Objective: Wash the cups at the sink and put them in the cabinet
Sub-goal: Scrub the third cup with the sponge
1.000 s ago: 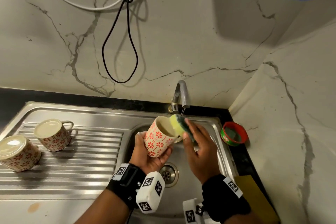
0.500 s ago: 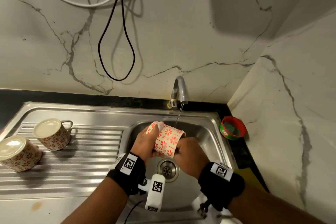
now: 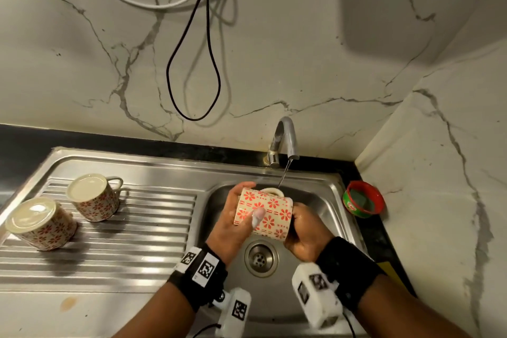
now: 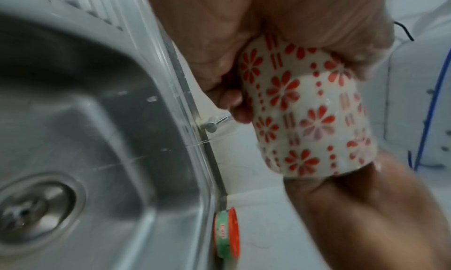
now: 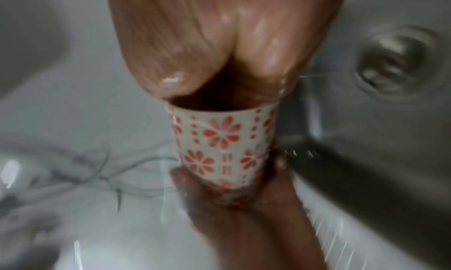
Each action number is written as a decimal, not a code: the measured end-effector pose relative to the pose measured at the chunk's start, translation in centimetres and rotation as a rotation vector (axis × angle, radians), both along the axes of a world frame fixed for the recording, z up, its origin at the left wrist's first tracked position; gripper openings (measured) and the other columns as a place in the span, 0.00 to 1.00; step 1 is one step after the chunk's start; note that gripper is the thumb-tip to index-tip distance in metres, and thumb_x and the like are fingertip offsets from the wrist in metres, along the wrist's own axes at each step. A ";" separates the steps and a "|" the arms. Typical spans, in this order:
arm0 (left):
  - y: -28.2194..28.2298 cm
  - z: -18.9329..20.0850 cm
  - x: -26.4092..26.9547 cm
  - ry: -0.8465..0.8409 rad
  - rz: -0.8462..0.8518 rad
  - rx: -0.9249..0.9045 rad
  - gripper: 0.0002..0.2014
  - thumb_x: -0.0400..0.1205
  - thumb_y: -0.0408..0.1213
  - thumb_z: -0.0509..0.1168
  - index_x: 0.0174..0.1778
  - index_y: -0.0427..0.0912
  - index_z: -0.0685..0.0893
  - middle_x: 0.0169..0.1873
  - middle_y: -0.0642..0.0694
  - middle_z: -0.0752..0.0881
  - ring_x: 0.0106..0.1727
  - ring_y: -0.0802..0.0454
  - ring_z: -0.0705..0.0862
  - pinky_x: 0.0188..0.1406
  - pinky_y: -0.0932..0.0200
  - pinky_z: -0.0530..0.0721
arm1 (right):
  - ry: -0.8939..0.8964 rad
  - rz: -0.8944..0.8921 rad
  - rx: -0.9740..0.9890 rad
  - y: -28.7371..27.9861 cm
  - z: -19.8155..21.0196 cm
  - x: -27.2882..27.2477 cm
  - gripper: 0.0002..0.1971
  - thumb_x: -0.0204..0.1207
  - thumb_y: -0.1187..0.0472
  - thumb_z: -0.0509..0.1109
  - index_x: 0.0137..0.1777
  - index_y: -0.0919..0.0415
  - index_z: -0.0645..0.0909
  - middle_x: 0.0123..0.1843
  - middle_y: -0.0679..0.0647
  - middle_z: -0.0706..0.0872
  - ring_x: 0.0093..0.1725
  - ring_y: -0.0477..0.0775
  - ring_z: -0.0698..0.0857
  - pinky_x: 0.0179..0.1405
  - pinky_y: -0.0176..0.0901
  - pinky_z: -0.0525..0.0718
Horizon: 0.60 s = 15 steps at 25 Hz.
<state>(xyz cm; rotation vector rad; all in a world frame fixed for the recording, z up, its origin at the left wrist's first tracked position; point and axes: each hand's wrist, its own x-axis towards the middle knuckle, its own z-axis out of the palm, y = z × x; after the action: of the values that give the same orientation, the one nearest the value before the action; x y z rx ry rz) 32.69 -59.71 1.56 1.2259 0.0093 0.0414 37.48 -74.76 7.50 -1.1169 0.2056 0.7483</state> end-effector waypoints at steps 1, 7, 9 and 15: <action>0.4 -0.1 0.1 -0.005 -0.048 -0.045 0.38 0.74 0.47 0.76 0.78 0.47 0.68 0.60 0.43 0.86 0.59 0.47 0.89 0.51 0.49 0.90 | -0.162 0.064 -0.123 -0.3 -0.1 0.1 0.14 0.86 0.67 0.60 0.66 0.65 0.84 0.60 0.64 0.91 0.58 0.60 0.91 0.57 0.52 0.90; 0.7 0.7 0.3 0.383 -0.290 -0.150 0.47 0.69 0.77 0.63 0.68 0.37 0.80 0.38 0.40 0.88 0.34 0.50 0.84 0.30 0.60 0.84 | -0.605 0.399 -0.574 -2.1 -1.0 1.7 0.14 0.79 0.68 0.70 0.63 0.64 0.88 0.65 0.61 0.89 0.67 0.58 0.87 0.68 0.46 0.85; 0.6 -0.2 0.8 0.343 -0.230 -0.210 0.49 0.66 0.69 0.76 0.76 0.40 0.74 0.41 0.41 0.89 0.36 0.51 0.85 0.30 0.61 0.87 | -0.335 0.183 -0.219 -1.7 -1.2 1.1 0.16 0.80 0.76 0.66 0.63 0.63 0.88 0.59 0.64 0.91 0.61 0.62 0.89 0.62 0.56 0.88; 1.8 -0.8 1.7 0.275 -0.313 -0.308 0.47 0.63 0.55 0.85 0.78 0.57 0.73 0.71 0.31 0.80 0.66 0.29 0.84 0.54 0.33 0.88 | -0.467 0.216 -0.359 -2.3 -1.3 1.4 0.15 0.78 0.67 0.71 0.63 0.60 0.89 0.61 0.48 0.91 0.63 0.43 0.88 0.65 0.39 0.85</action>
<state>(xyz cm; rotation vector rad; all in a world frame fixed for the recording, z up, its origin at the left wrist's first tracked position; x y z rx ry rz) 34.39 -57.91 0.80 0.9061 0.0609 -0.3885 38.87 -77.11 6.18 -1.6422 -0.1868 0.6318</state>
